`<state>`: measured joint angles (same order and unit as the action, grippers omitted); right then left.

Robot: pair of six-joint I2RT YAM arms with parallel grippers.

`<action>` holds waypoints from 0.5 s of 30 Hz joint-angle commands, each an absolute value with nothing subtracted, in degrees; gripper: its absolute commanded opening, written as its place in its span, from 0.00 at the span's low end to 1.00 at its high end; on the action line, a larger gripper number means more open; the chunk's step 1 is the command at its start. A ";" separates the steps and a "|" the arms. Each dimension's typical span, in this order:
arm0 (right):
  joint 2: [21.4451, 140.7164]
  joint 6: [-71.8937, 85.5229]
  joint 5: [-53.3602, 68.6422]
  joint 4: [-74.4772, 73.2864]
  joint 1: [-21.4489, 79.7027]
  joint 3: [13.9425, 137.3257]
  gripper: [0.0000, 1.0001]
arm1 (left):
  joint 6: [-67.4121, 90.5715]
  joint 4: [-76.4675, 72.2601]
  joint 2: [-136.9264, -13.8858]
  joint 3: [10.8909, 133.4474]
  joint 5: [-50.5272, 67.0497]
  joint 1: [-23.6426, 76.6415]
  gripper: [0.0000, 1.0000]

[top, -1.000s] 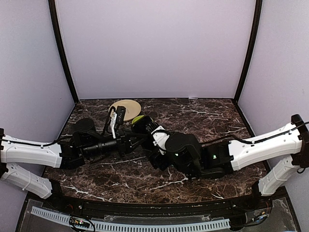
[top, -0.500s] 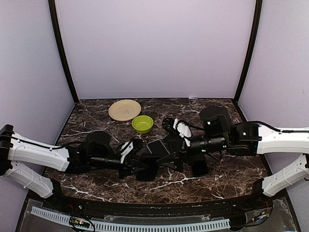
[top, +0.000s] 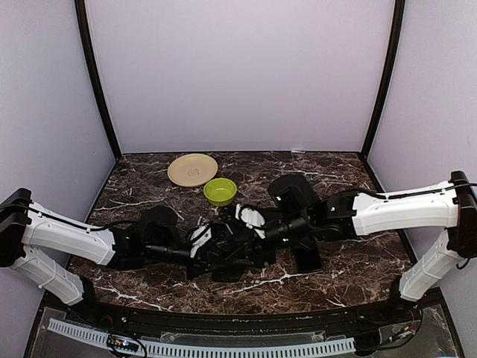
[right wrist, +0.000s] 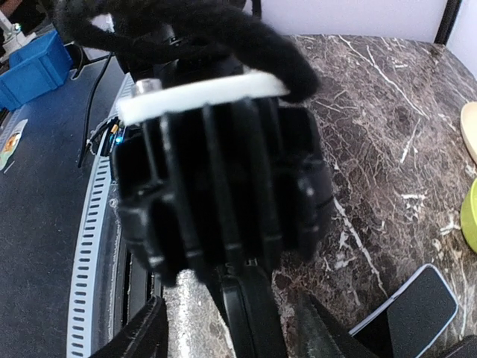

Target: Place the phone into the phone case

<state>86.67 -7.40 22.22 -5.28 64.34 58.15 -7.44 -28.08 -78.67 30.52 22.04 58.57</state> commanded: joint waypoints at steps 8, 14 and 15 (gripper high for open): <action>91.76 -6.54 26.68 2.30 60.97 58.38 0.42 | -8.45 -34.23 -79.08 30.05 24.33 58.71 0.00; 91.32 -6.74 28.37 2.85 60.05 57.62 0.00 | -7.70 -34.39 -79.53 30.02 24.65 58.72 0.00; 91.19 -6.91 28.34 2.76 59.88 57.34 0.00 | -7.24 -34.72 -79.54 29.87 24.68 58.71 0.00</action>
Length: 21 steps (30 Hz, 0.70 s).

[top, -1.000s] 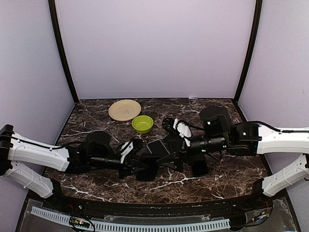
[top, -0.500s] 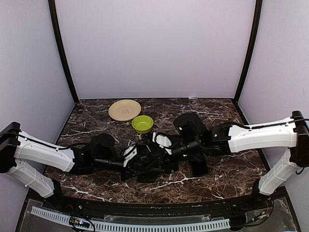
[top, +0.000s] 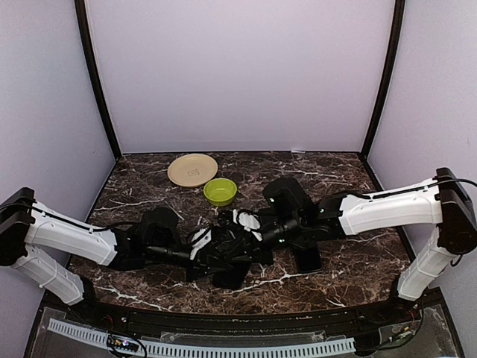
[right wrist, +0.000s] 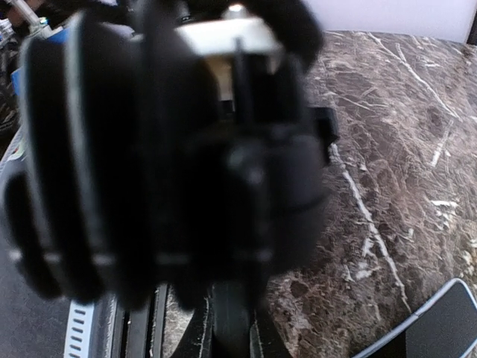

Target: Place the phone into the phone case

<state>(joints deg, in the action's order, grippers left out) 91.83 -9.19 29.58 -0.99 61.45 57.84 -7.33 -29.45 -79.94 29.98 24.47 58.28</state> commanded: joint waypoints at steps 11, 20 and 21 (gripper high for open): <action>86.63 -9.34 34.60 -6.09 58.48 61.53 0.00 | -4.52 -32.75 -77.86 28.31 24.03 58.62 0.39; 80.12 -8.71 35.89 -8.24 58.52 65.04 0.00 | -4.53 -28.00 -76.13 30.72 26.59 58.71 0.36; 79.81 -8.66 36.16 -8.42 58.47 65.32 0.00 | -4.46 -27.96 -76.07 31.04 26.64 58.71 0.35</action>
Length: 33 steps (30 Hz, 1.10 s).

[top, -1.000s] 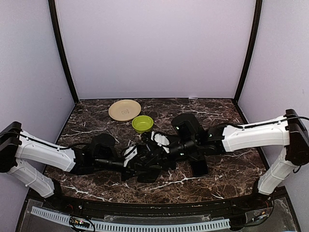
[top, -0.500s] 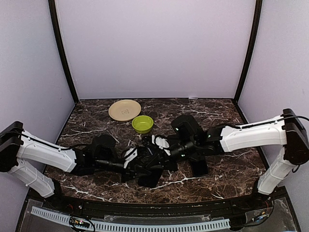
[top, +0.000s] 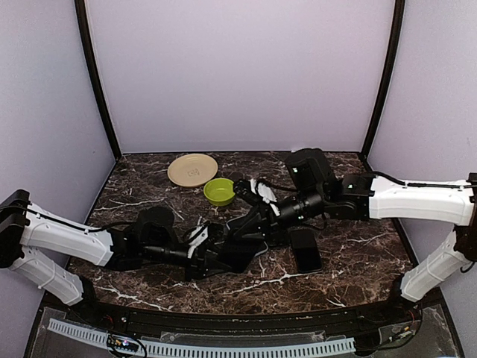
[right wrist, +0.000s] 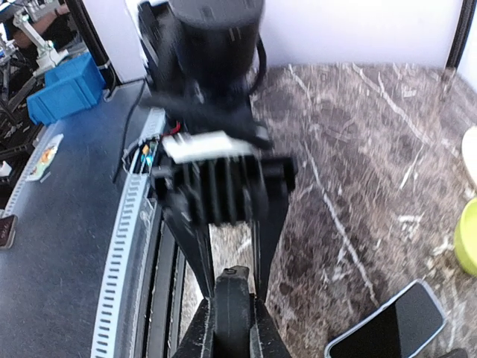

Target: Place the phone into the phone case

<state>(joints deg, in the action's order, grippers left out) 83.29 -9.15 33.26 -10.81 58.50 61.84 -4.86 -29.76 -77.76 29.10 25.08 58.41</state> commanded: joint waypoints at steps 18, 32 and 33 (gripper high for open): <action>73.68 2.77 32.28 5.26 57.43 55.08 0.67 | 8.42 -46.47 -66.10 28.02 25.33 58.71 0.00; 77.65 11.29 39.30 17.07 57.57 54.82 0.06 | 9.10 -44.36 -67.58 28.94 26.88 58.71 0.00; 77.49 11.19 39.52 17.11 57.57 54.83 0.01 | 9.08 -44.20 -67.63 28.93 26.93 58.71 0.00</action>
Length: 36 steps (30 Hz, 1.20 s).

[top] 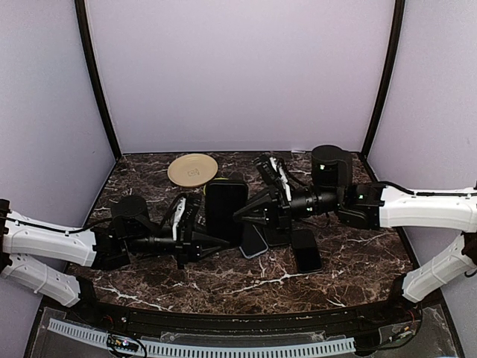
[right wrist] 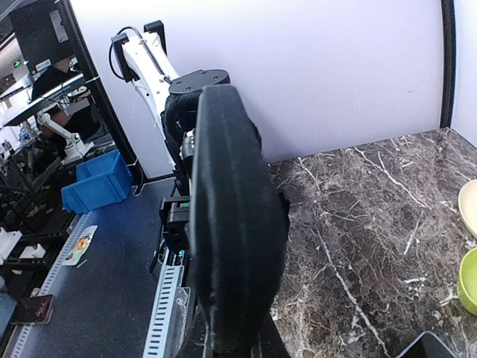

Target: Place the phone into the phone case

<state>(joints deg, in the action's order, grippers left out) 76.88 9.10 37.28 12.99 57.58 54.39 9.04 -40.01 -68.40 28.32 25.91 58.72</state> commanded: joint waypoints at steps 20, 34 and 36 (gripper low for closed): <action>100.69 18.53 38.38 -11.60 55.73 71.97 0.00 | 24.02 -1.16 -55.99 30.50 -19.00 51.60 0.83; 121.17 22.00 31.33 -19.44 51.12 85.27 0.20 | 27.31 6.54 -68.93 35.98 -16.59 50.16 0.83; 122.30 22.83 30.37 -19.41 50.37 84.94 0.23 | 27.33 6.50 -69.14 35.91 -16.61 50.07 0.83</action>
